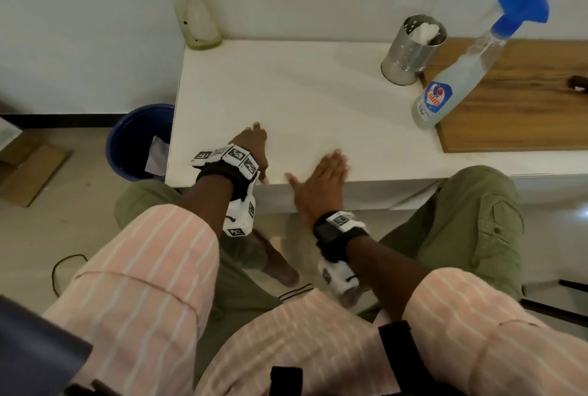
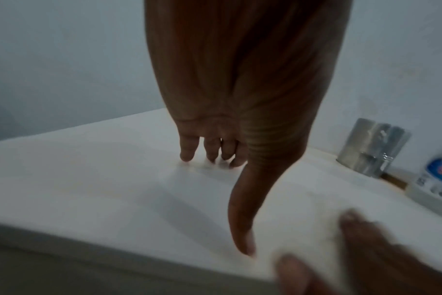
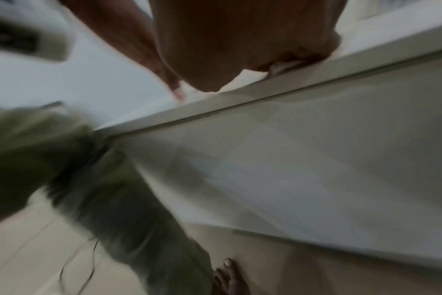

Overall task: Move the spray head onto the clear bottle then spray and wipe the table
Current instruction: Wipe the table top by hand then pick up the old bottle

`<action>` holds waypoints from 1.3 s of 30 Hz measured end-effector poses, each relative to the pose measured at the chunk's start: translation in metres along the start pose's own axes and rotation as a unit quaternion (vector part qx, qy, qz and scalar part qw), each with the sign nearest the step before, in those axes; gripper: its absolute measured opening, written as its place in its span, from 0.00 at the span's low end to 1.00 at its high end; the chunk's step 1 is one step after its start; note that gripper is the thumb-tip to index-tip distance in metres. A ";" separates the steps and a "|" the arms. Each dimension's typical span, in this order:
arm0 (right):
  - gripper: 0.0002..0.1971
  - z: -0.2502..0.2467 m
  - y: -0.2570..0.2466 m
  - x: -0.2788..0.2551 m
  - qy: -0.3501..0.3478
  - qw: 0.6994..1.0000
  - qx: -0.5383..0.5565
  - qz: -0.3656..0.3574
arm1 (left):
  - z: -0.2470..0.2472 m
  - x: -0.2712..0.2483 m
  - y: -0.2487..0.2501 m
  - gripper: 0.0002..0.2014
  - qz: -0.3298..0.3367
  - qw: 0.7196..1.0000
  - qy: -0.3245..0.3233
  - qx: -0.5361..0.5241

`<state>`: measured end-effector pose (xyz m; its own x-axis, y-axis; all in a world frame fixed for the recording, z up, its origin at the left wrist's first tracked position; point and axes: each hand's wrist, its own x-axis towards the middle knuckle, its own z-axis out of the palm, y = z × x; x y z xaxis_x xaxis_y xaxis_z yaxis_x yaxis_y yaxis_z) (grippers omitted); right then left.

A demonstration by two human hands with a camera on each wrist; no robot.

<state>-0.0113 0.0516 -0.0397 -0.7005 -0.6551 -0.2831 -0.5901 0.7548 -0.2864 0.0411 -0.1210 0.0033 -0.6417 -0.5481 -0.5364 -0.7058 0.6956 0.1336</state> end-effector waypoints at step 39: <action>0.32 0.030 -0.172 0.044 -0.120 0.844 -0.135 -0.505 | -0.020 -0.022 -0.096 0.18 -0.253 0.920 0.234 -0.189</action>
<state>0.0716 -0.1080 -0.0298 0.2974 -0.9321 -0.2066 -0.9301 -0.2340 -0.2830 0.1171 -0.1852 0.0184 -0.1985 -0.9584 -0.2051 -0.9468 0.1334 0.2930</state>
